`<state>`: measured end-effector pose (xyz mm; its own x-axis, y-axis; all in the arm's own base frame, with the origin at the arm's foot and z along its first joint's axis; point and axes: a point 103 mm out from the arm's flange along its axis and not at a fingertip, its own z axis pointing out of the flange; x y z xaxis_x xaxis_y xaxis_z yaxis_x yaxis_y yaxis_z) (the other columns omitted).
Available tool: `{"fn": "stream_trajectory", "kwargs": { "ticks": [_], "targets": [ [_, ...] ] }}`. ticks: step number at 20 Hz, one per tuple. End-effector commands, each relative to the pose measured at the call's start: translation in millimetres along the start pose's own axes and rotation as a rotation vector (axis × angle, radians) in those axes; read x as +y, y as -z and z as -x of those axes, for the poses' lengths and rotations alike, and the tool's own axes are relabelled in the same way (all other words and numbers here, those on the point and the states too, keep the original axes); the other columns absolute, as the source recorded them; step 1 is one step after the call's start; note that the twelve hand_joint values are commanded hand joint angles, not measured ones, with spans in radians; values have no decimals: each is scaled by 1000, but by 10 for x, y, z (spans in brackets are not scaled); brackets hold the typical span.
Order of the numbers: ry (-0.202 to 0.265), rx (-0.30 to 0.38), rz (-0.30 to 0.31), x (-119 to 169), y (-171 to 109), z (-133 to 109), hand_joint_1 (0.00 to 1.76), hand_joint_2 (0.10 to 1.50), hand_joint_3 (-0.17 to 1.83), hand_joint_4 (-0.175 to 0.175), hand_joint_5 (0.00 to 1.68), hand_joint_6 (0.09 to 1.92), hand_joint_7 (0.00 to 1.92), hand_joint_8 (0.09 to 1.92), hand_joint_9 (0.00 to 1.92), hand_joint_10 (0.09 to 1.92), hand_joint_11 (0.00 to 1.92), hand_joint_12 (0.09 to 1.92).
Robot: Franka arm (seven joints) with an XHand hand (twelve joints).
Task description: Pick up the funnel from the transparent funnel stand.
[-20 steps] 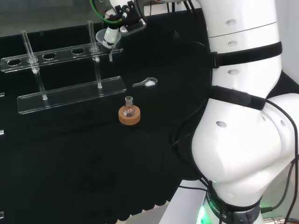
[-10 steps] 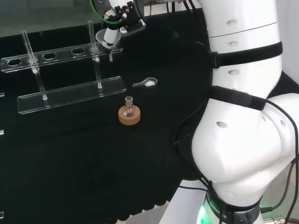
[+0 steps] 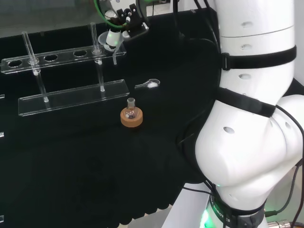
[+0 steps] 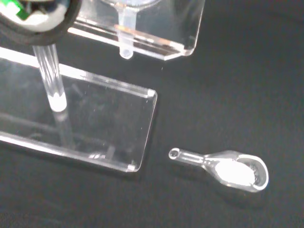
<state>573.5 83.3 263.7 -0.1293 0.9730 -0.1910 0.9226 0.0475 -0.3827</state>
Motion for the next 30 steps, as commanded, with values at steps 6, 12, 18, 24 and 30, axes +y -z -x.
{"fn": "stream_trajectory", "kwargs": {
  "ticks": [6, 12, 18, 24, 30],
  "targets": [
    [-27, -75, 180, -318, 499, -63, 967, 652, 617, -73, 938, 690, 903, 678, 1301, 275, 1087, 944],
    [-62, -69, 169, -623, 726, -29, 948, 647, 628, -60, 880, 713, 897, 679, 1316, 236, 1034, 979],
    [-107, -48, 179, -1059, 855, 56, 938, 644, 631, -58, 845, 721, 855, 672, 1306, 219, 1027, 987],
    [-136, -39, 197, -1471, 873, 112, 936, 642, 633, -57, 794, 715, 845, 679, 1303, 211, 1027, 988],
    [-149, -29, 173, -1767, 698, 106, 933, 640, 635, -53, 781, 720, 837, 685, 1301, 205, 1014, 990]
  ]
}}
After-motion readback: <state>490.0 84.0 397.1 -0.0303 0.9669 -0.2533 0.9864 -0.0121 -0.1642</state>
